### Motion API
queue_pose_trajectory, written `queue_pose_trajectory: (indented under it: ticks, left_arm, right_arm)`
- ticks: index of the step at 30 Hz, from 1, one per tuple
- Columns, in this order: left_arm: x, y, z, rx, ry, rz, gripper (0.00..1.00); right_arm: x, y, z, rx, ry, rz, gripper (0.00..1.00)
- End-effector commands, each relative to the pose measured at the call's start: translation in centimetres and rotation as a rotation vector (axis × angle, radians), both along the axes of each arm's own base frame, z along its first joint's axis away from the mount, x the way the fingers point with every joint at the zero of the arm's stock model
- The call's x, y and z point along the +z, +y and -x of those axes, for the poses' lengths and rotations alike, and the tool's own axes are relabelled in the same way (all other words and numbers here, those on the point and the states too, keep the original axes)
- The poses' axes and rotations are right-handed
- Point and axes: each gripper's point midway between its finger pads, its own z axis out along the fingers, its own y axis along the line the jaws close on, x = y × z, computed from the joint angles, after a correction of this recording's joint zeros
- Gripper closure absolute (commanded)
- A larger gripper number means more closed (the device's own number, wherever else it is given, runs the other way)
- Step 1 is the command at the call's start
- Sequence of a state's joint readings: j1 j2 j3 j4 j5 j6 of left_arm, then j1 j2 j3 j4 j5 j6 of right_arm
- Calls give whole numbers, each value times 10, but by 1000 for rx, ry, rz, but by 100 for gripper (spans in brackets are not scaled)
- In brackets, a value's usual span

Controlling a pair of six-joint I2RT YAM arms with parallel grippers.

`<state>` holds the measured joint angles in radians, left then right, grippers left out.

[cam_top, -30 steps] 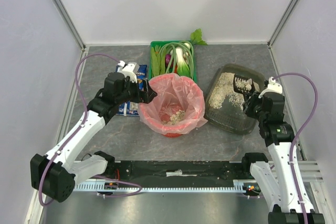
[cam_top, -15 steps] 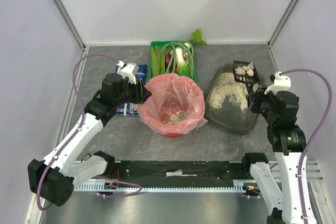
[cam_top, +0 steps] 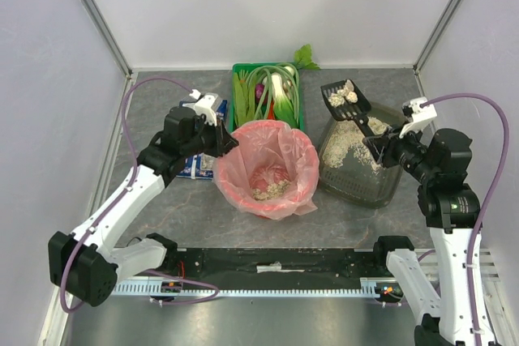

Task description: Clean the litter box

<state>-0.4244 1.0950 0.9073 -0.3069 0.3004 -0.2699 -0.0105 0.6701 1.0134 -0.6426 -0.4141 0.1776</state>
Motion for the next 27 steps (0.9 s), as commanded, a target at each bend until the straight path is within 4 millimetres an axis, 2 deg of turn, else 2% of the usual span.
queue_pose_trajectory:
  ticks: [1,2,8,11,16,19,22,25,27]
  left_arm:
    - [25,-13,-8,-20,-42,32,86]
    - [23,-14,-9,-17,-35,27,88]
    - [31,-16,-17,1,-76,-48,93]
    - [26,-13,-22,27,-80,-108,98]
    - [18,-15,-25,12,-75,-124,98]
    - [16,-12,-26,19,-87,-137,98]
    - [10,1,-33,75,-106,-187,98]
    - [1,12,-35,115,-99,-234,98]
    - [-1,11,-33,111,-97,-227,98]
  right_arm:
    - [50,19,6,142,-175,25,100]
    - [54,20,6,150,-183,24,100]
    - [45,33,4,217,-141,30,100]
    - [38,32,0,210,-89,64,100]
    - [31,39,-4,236,-33,141,100]
    - [32,51,1,284,1,151,100]
    - [31,62,7,322,14,168,100]
    - [22,65,12,346,51,231,100]
    - [13,73,18,387,89,254,100]
